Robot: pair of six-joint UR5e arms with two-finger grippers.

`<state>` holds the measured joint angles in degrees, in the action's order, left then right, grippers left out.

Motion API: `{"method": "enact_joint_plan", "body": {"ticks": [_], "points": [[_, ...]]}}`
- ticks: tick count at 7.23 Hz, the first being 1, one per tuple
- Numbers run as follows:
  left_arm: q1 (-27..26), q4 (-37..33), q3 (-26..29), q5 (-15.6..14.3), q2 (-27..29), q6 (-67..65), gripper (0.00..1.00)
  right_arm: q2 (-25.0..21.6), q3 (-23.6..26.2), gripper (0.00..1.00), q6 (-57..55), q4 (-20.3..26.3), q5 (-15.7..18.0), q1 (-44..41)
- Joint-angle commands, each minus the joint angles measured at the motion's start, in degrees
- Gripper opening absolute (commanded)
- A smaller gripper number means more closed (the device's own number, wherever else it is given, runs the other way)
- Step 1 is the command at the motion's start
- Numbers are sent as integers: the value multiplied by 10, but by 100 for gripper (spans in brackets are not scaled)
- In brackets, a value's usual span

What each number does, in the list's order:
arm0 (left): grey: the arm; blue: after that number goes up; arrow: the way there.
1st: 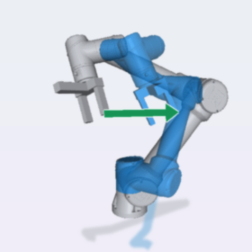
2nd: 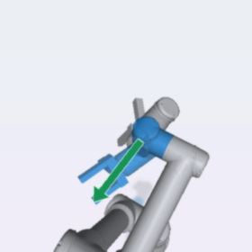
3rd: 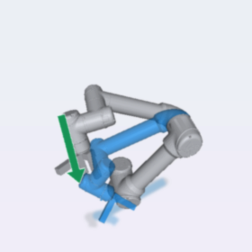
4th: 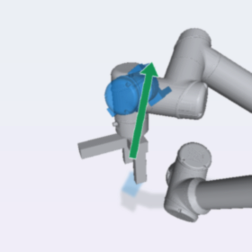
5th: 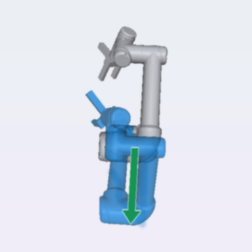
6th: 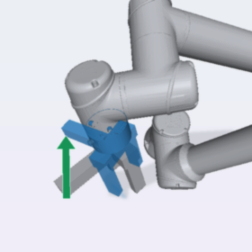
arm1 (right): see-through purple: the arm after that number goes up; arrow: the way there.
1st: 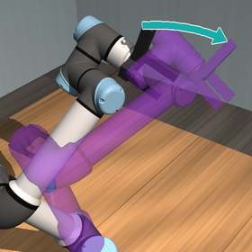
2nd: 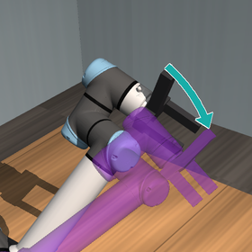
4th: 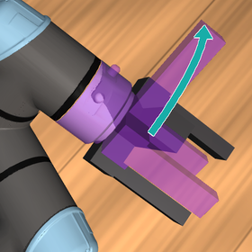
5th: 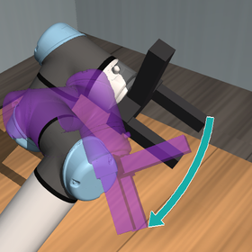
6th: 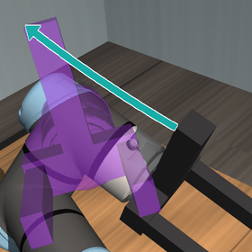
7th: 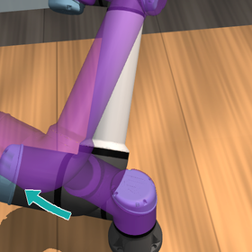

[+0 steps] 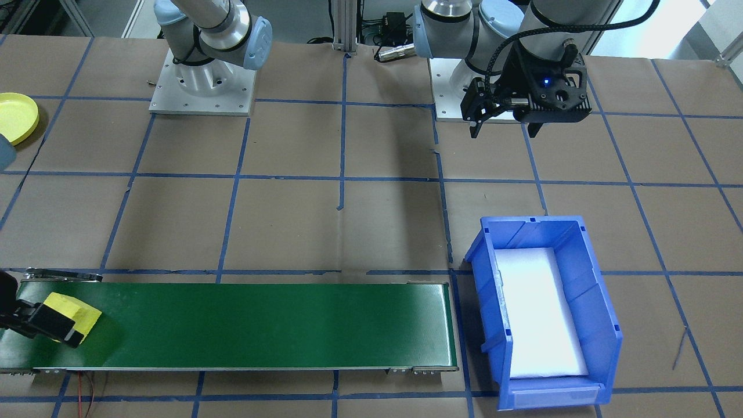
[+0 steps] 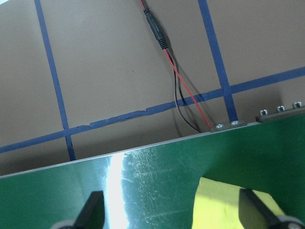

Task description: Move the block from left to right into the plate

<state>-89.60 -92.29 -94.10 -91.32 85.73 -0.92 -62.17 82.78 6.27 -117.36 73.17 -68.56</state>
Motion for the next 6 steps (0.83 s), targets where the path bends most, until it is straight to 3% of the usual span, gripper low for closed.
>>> {"method": "enact_joint_plan", "body": {"ticks": [1,3,5,6], "points": [[0,1,1,1,1,2,100,-9,-12,100,9,30,14,10],[2,1,1,1,1,2,100,-11,39,100,58,29,116,70],[2,2,7,1,1,2,100,-1,65,100,57,5,69,76],[0,1,7,2,0,2,100,9,65,100,57,-7,61,76]]}}
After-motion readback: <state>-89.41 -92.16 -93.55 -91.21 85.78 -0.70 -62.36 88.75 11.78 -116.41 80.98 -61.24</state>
